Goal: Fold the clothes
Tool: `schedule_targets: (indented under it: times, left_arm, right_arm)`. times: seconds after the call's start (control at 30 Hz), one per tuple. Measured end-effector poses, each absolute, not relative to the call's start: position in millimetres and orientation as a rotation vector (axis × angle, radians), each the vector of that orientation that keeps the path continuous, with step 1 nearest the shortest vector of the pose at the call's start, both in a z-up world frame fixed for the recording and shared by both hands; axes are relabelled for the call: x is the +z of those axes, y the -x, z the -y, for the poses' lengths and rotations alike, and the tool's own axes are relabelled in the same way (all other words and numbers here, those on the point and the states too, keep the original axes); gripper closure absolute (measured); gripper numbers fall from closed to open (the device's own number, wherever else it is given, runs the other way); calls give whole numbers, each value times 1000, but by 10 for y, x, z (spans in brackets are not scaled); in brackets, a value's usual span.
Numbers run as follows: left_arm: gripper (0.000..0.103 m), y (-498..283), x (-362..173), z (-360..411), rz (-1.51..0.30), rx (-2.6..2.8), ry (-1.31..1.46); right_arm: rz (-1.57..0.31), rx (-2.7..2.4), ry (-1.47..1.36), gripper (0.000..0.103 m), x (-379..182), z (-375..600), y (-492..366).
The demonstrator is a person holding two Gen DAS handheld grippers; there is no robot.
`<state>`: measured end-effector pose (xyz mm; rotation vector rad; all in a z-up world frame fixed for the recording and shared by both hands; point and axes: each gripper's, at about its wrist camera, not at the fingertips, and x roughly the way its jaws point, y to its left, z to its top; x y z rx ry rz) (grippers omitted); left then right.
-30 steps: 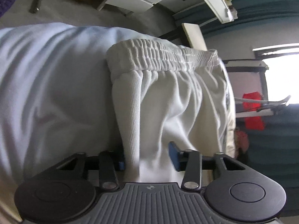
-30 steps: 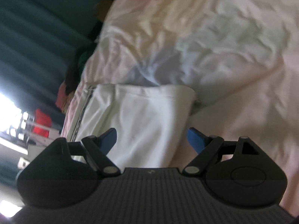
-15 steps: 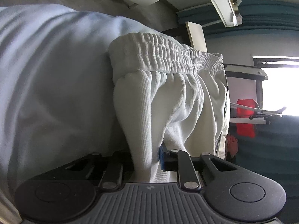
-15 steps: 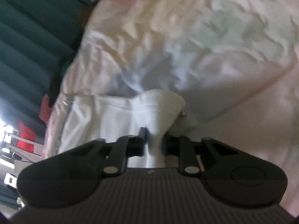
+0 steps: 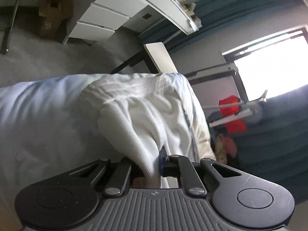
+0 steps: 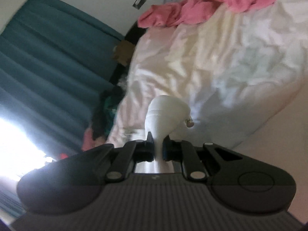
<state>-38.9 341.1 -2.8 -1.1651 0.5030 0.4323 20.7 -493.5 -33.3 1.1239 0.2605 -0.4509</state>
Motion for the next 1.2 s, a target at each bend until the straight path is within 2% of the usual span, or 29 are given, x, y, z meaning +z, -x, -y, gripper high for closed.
schedule_targets:
  times: [0.1, 0.33, 0.47, 0.63, 0.77, 0.87, 0.9, 0.97, 1.0, 1.03, 1.1, 1.13, 1.2]
  left_arm:
    - [94, 25, 253, -3409, -505, 469, 1109]
    - [94, -1522, 525, -3342, -459, 550, 1005]
    - [94, -2514, 352, -3213, -477, 635, 882]
    - [93, -3045, -1, -3162, -520, 680, 808]
    - [90, -3469, -284, -3122, -553, 715, 748]
    - [83, -3736, -474, -3098, -574, 734, 710]
    - [81, -3635, -456, -3116, -571, 712, 724]
    - [79, -3434, -420, -3153, -563, 669, 752]
    - [78, -3334, -402, -3171, -559, 647, 766]
    - [77, -3233, -383, -3189, -554, 625, 780]
    - [68, -3032, -347, -3225, -546, 581, 807]
    - [65, -2931, -329, -3243, -542, 559, 821]
    - [48, -2730, -292, -3279, -533, 515, 848]
  right_arm:
    - [-276, -421, -1096, 92, -115, 4922, -639]
    - [-323, -432, -967, 91, 121, 4932, -2172]
    - [-405, -472, -866, 91, -81, 4807, -3115]
    - [-480, -496, -791, 91, -515, 4702, -3884]
    - [-526, -475, -778, 90, -767, 4745, -4116]
    - [-534, -445, -811, 83, -846, 4774, -4062]
    - [-532, -425, -818, 78, -823, 4776, -3988]
    - [-527, -386, -831, 73, -779, 4778, -3840]
    - [-525, -366, -837, 66, -757, 4780, -3766]
    - [-523, -346, -843, 49, -734, 4781, -3692]
    - [-512, -297, -879, 29, -701, 4780, -3470]
    - [-493, -277, -918, 29, -699, 4775, -3292]
    - [-453, -240, -997, 29, -698, 4763, -2932]
